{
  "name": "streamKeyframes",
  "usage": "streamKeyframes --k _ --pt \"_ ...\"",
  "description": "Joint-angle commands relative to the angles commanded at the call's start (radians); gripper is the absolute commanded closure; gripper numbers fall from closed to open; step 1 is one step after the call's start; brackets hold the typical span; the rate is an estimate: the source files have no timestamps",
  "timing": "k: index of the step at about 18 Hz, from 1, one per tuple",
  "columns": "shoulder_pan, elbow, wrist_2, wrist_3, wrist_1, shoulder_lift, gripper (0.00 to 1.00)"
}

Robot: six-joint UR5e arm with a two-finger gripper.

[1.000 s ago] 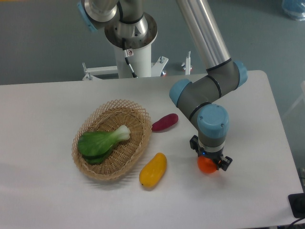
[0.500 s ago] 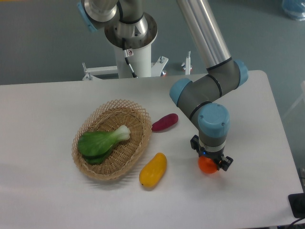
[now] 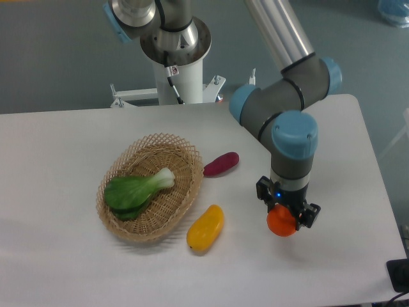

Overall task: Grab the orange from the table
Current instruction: 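Lift the grasped orange up off the table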

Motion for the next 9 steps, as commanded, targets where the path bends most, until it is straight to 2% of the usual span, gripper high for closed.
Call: streamKeyframes --k 3,4,5,9 --pt "-0.015 0.116 0.000 0.003 -0.222 0.026 0.33" --pt "-0.017 0.141 -0.002 0.008 -0.279 0.038 0.33" --pt "-0.017 0.158 -0.003 0.011 -0.316 0.051 0.33" --pt "-0.034 0.164 -0.012 0.098 -0.366 0.115 0.33"
